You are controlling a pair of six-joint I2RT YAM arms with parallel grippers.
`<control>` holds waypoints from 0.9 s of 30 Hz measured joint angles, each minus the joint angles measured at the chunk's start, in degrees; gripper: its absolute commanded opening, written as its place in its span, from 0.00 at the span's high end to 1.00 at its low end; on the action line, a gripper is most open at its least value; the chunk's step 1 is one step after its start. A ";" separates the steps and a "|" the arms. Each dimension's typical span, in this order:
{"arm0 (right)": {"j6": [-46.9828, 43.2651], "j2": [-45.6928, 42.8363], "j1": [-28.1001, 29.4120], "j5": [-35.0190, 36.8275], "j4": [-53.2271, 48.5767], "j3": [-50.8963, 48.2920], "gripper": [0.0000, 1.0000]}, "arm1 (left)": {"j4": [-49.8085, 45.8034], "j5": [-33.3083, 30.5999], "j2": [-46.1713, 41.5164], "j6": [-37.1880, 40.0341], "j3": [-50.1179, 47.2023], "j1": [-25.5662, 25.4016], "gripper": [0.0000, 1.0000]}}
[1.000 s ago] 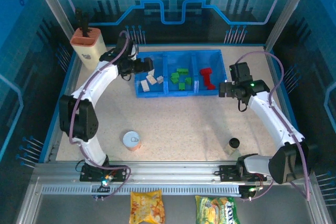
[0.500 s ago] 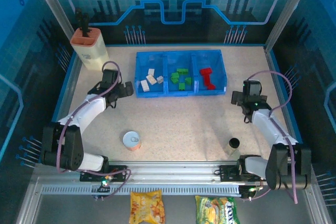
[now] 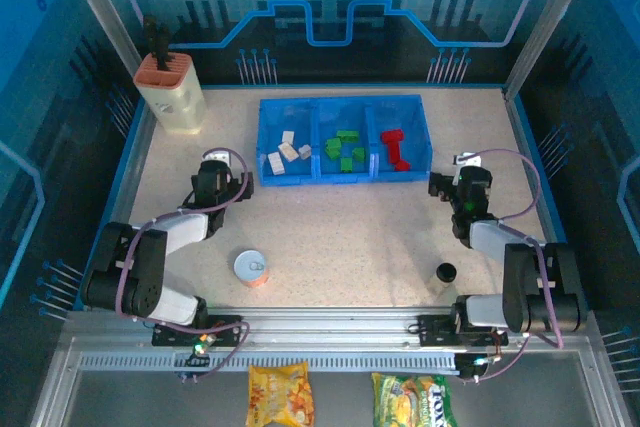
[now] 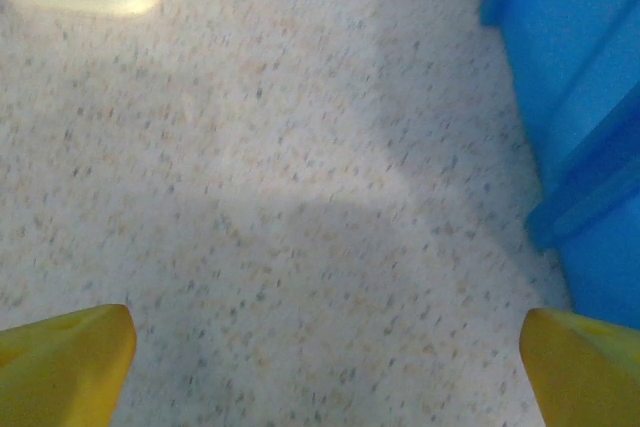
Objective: Sort the legos into containers by color
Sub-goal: Reset both arms
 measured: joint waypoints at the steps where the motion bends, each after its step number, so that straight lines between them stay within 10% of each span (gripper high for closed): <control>1: -0.57 0.09 0.31 -0.20 0.87 0.00 0.02 | 1.86 0.59 0.02 0.79 -0.13 0.11 0.01; 10: -1.51 2.71 2.64 -6.82 11.82 -2.36 0.00 | 22.77 6.54 5.16 2.56 -8.83 4.39 0.01; 27: -2.62 10.78 4.37 -8.48 20.76 -2.82 0.00 | 27.36 10.08 5.70 2.75 -9.60 4.61 0.01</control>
